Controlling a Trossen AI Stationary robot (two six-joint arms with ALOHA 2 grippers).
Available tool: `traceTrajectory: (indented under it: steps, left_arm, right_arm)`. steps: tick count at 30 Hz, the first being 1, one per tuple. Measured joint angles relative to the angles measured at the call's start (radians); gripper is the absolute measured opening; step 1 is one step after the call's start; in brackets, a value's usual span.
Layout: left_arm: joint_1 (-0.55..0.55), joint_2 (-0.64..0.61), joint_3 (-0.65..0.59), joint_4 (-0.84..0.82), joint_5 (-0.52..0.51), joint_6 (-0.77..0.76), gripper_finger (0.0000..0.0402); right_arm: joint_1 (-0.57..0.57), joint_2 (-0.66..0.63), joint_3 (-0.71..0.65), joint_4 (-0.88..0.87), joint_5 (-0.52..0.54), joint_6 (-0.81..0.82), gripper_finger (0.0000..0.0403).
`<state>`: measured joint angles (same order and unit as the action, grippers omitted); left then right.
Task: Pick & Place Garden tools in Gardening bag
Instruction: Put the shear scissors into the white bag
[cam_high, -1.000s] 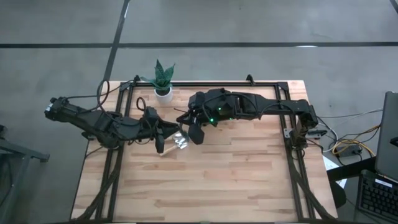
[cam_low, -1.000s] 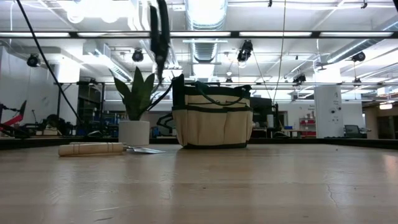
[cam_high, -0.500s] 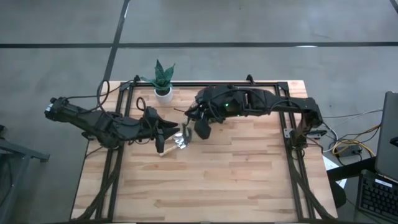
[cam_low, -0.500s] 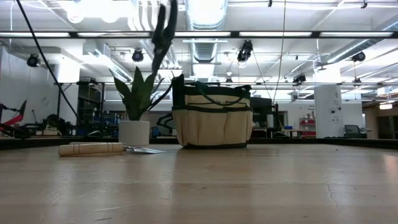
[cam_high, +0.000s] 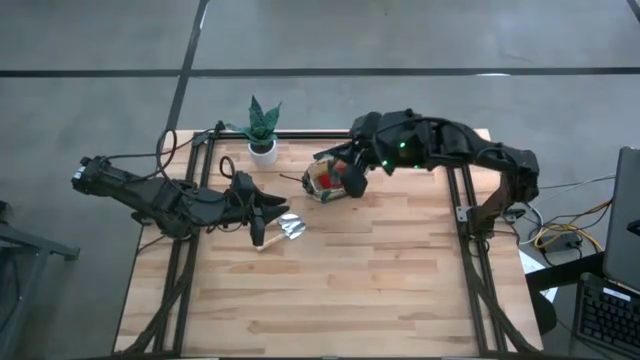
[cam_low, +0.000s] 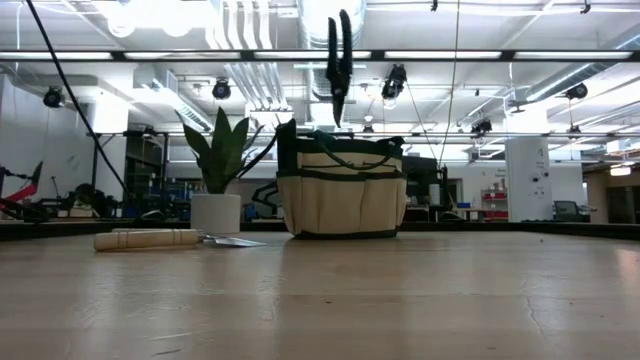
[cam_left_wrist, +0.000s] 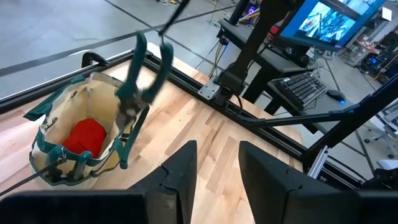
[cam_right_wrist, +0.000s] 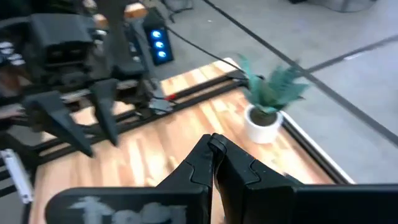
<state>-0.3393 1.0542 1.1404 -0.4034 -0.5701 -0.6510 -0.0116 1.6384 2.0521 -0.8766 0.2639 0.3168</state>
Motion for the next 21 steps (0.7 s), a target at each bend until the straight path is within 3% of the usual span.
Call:
traceTrajectory:
  steps: [21]
  left_arm:
    - [0.0,0.0,0.0,-0.002,0.001,0.023,0.0122]
  right_arm:
    - [-0.192,-0.141,0.0,-0.227,0.027,-0.094,0.0008]
